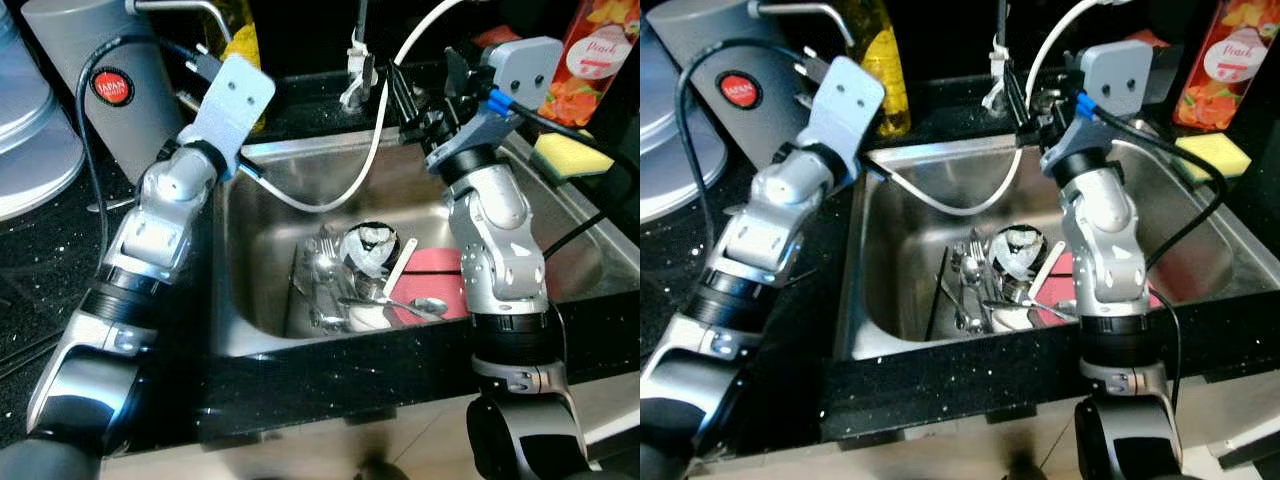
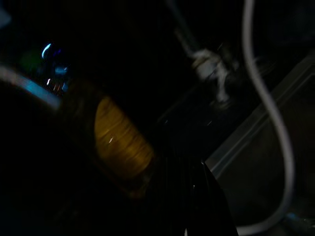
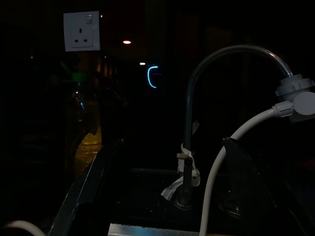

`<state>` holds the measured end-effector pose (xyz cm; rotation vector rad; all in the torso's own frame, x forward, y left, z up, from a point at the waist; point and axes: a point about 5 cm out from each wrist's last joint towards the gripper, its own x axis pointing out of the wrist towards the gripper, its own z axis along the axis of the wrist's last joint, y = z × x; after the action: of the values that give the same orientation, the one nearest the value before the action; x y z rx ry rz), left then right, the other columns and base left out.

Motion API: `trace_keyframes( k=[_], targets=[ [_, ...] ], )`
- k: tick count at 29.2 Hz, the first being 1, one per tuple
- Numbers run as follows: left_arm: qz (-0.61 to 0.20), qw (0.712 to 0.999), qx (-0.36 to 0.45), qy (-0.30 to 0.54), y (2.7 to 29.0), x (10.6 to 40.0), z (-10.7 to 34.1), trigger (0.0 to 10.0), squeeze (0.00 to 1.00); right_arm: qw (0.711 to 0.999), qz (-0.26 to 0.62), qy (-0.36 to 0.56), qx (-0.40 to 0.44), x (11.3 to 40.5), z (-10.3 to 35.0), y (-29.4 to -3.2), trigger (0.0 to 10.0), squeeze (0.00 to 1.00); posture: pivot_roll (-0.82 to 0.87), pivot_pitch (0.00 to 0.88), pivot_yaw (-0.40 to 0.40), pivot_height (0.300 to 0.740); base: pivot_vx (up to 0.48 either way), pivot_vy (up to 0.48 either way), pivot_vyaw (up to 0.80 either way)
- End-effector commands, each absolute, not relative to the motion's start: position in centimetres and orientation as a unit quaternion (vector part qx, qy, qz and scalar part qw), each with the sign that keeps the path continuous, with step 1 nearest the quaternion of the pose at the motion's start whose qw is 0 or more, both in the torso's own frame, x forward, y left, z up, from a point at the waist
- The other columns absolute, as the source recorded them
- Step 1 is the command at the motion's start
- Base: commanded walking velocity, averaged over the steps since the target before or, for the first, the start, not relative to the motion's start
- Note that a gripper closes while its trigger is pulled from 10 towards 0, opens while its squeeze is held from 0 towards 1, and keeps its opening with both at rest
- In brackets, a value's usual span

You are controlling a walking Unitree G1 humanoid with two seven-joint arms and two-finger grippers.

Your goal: Kitchen organization

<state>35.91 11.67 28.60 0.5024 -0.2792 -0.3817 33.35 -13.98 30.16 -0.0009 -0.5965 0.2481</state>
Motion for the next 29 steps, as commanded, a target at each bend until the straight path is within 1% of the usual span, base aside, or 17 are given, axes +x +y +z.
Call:
trace_keyframes(
  k=[1, 2, 4, 5, 6, 7, 9, 11, 12, 17, 22, 27, 28, 29],
  targets=[
    [-0.204, 0.939, 0.244, -0.13, 11.2, 35.5, 28.6, 10.0, 0.0, 0.947, 0.13, -0.294, 0.001, 33.5, 30.3, -13.6, 10.0, 0.0, -0.07, 0.047, 0.055, 0.74, 0.0, 0.0, 0.0],
    [-0.195, 0.941, 0.253, -0.117, 11.4, 35.6, 28.4, 10.0, 0.0, 0.947, 0.131, -0.294, 0.001, 33.4, 30.3, -13.6, 10.0, 0.0, -0.07, 0.045, 0.057, 0.74, 0.0, 0.0, 0.0],
    [-0.143, 0.944, 0.286, -0.079, 13.0, 36.1, 27.4, 10.0, 0.0, 0.947, 0.13, -0.294, 0.001, 33.4, 30.2, -13.6, 10.0, 0.0, -0.07, 0.044, 0.059, 0.74, 0.0, 0.0, 0.0],
    [-0.143, 0.944, 0.286, -0.079, 13.0, 36.1, 27.4, 10.0, 0.0, 0.947, 0.13, -0.294, 0.001, 33.4, 30.2, -13.6, 10.0, 0.0, -0.07, 0.044, 0.059, 0.74, 0.0, 0.0, 0.0],
    [-0.122, 0.947, 0.291, -0.06, 13.9, 36.4, 26.8, 10.0, 0.0, 0.947, 0.129, -0.294, 0.001, 33.4, 30.2, -13.6, 10.0, 0.0, -0.07, 0.044, 0.059, 0.74, 0.0, 0.0, 0.0],
    [-0.122, 0.947, 0.291, -0.06, 13.9, 36.4, 26.8, 10.0, 0.0, 0.947, 0.129, -0.294, 0.001, 33.4, 30.2, -13.6, 10.0, 0.0, -0.07, 0.044, 0.059, 0.74, 0.0, 0.0, 0.0],
    [-0.097, 0.949, 0.298, -0.024, 15.3, 36.7, 25.3, 10.0, 0.0, 0.947, 0.13, -0.293, 0.001, 33.4, 30.2, -13.6, 10.0, 0.0, -0.07, 0.043, 0.06, 0.74, 0.0, 0.0, 0.0],
    [-0.09, 0.949, 0.302, -0.003, 16.0, 36.6, 24.5, 10.0, 0.0, 0.947, 0.13, -0.293, 0.001, 33.4, 30.1, -13.6, 10.0, 0.0, -0.07, 0.045, 0.061, 0.74, 0.0, 0.0, 0.0],
    [-0.084, 0.949, 0.303, 0.009, 16.4, 36.6, 24.0, 10.0, 1.0, 0.947, 0.13, -0.293, 0.001, 33.4, 30.1, -13.6, 10.0, 0.0, -0.07, 0.046, 0.06, 0.74, 0.0, 0.0, 0.0],
    [-0.075, 0.951, 0.299, 0.032, 17.1, 36.6, 23.1, 10.0, 1.0, 0.947, 0.129, -0.293, 0.001, 33.4, 30.1, -13.6, 10.0, 0.0, -0.07, 0.049, 0.059, 0.74, 0.0, 0.0, 0.0],
    [-0.05, 0.954, 0.284, 0.084, 18.6, 36.8, 20.8, 10.0, 1.0, 0.948, 0.13, -0.292, 0.001, 33.4, 30.1, -13.7, 10.0, 0.0, -0.07, 0.057, 0.056, 0.74, 0.0, 0.0, 0.0],
    [-0.03, 0.956, 0.274, 0.105, 19.5, 37.1, 20.0, 10.0, 1.0, 0.948, 0.129, -0.291, 0.001, 33.4, 30.2, -13.7, 10.0, 0.0, -0.07, 0.061, 0.053, 0.74, 0.0, 0.0, 0.0],
    [-0.03, 0.959, 0.262, 0.107, 19.5, 37.3, 19.9, 10.0, 0.0, 0.948, 0.13, -0.291, 0.001, 33.4, 30.2, -13.7, 10.0, 0.0, -0.07, 0.06, 0.053, 0.74, 0.0, 0.0, 0.0],
    [-0.03, 0.959, 0.262, 0.107, 19.5, 37.3, 19.9, 10.0, 0.0, 0.948, 0.13, -0.291, 0.001, 33.4, 30.2, -13.7, 10.0, 0.0, -0.07, 0.06, 0.053, 0.74, 0.0, 0.0, 0.0]
  ],
)
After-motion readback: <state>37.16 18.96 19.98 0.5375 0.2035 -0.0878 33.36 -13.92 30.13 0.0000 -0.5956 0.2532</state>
